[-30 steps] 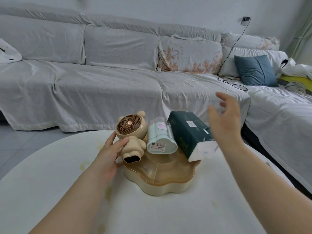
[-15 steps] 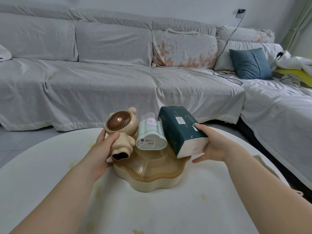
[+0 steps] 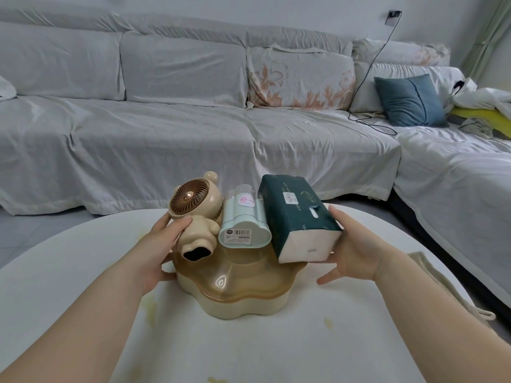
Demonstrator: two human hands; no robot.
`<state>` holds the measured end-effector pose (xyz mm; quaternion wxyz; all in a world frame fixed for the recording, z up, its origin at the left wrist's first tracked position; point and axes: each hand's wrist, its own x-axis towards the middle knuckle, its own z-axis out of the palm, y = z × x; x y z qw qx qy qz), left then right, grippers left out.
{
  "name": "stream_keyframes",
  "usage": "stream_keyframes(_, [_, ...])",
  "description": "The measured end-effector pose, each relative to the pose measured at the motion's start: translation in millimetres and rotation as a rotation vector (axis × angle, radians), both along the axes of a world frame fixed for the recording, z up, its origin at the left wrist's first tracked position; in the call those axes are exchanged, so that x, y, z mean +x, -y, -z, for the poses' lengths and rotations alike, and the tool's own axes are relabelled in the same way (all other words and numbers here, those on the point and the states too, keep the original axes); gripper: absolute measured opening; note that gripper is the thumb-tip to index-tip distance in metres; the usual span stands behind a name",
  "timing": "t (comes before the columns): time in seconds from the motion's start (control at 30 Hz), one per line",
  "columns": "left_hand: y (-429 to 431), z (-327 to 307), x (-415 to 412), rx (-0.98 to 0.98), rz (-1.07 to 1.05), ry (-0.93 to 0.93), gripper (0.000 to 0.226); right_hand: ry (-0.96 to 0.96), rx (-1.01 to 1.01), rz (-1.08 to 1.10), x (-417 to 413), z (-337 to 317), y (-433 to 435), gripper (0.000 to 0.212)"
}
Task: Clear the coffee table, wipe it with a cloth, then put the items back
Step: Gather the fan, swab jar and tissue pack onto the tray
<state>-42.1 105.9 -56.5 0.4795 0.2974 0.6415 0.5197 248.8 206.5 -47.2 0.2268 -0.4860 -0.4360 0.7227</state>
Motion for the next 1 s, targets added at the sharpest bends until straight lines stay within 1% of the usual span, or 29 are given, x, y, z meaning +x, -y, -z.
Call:
stream_keyframes(0.07, [2, 1, -1, -0.014, 0.008, -0.001, 0.037, 0.008, -0.003, 0.011, -3, 2, -1, 0.041])
stream_keyframes(0.2, [6, 5, 2, -0.034, 0.008, -0.007, 0.021, -0.047, 0.022, 0.005, -15, 4, -1, 0.031])
stream_keyframes(0.3, [6, 5, 5, -0.042, 0.014, -0.024, 0.02, -0.083, 0.031, 0.005, -16, 7, 0, 0.027])
stream_keyframes(0.43, [6, 2, 6, -0.042, 0.003, -0.053, 0.021, -0.079, 0.057, 0.01, -17, 8, 1, 0.025])
stream_keyframes(0.67, [10, -2, 3, -0.022, -0.031, -0.11, 0.018, -0.103, 0.088, -0.024, -17, 6, 7, 0.027])
stream_keyframes(0.83, [29, -20, 2, -0.056, -0.069, -0.097, 0.017, -0.095, 0.049, -0.072, -17, -19, 20, 0.029])
stream_keyframes(0.93, [52, -34, 4, -0.095, -0.095, -0.075, 0.017, -0.081, 0.01, -0.105, -21, -37, 35, 0.036])
stream_keyframes(1.0, [68, -41, 4, -0.122, -0.116, -0.063, 0.017, -0.076, -0.008, -0.133, -24, -49, 48, 0.031])
